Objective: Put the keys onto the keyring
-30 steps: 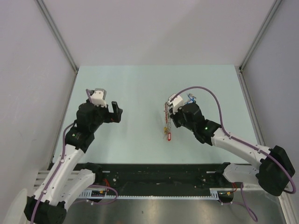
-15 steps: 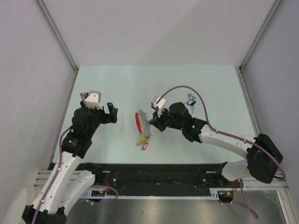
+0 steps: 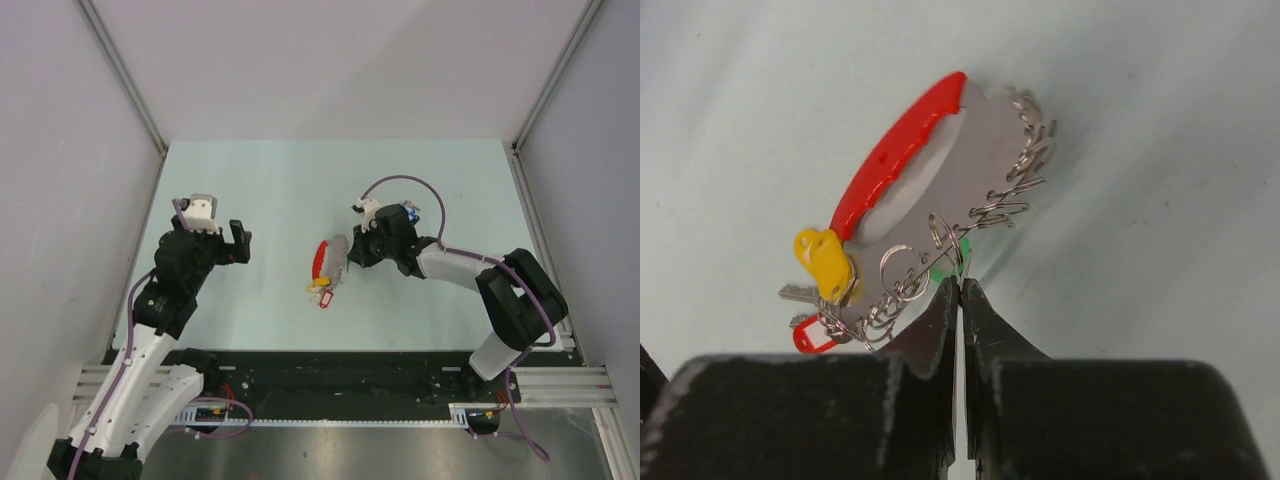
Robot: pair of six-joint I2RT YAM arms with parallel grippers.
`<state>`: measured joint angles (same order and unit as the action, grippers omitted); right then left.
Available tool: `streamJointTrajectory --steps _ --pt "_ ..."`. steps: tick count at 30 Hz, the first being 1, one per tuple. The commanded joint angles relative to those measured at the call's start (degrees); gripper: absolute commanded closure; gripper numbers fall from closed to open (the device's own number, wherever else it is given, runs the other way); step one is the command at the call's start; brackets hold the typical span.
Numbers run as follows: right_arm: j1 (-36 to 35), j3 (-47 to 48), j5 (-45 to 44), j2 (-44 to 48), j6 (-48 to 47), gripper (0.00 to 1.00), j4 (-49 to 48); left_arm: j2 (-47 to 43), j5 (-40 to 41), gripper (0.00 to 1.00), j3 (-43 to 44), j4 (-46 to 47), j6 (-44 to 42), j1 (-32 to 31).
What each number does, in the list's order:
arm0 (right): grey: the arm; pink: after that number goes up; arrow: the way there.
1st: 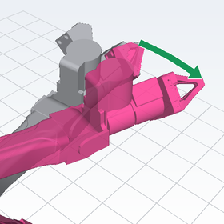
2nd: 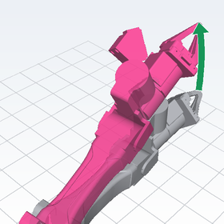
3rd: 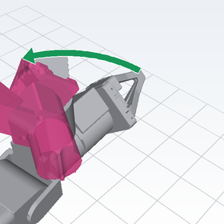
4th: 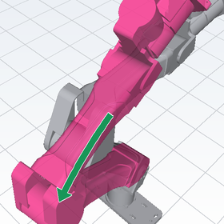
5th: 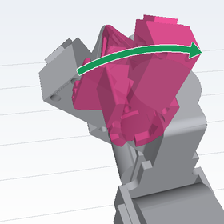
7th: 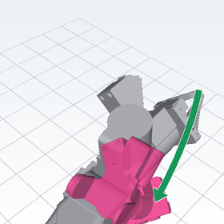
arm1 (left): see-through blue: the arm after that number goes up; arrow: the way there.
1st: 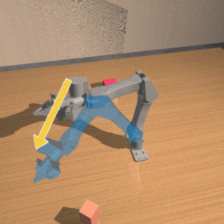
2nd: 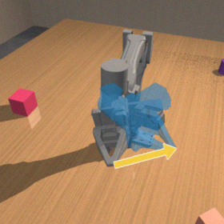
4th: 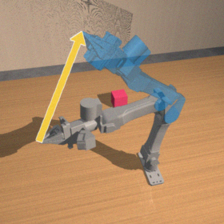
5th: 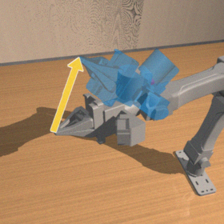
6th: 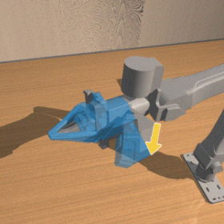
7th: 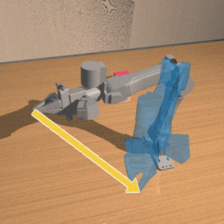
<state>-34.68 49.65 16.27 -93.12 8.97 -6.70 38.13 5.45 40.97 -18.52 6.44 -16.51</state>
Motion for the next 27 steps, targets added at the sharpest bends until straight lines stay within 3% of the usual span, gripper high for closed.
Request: streamJointTrajectory --steps 1,11,16,22,27 --pt "1.1 0.6 -2.2 0.1 1.7 1.0 -1.3 0.4 -0.3 0.0 -0.1 1.0 -2.6 0.4" --pt "1.7 -0.3 -6.5 -0.7 1.8 0.96 -5.7 -0.8 0.5 0.0 -0.4 1.0 -2.8 0.4" --pt "2.8 -0.1 -6.2 -2.5 2.2 0.95 -13.3 -0.8 0.6 0.0 -0.4 1.0 -3.0 0.4" --pt "4.1 0.8 -8.8 -5.0 1.6 0.84 -19.4 -1.0 1.8 0.0 -0.5 1.4 -3.1 0.4" --pt "7.8 2.5 -11.2 -3.6 2.6 0.61 -20.3 -1.9 3.6 0.0 -0.9 1.8 -2.7 0.4"
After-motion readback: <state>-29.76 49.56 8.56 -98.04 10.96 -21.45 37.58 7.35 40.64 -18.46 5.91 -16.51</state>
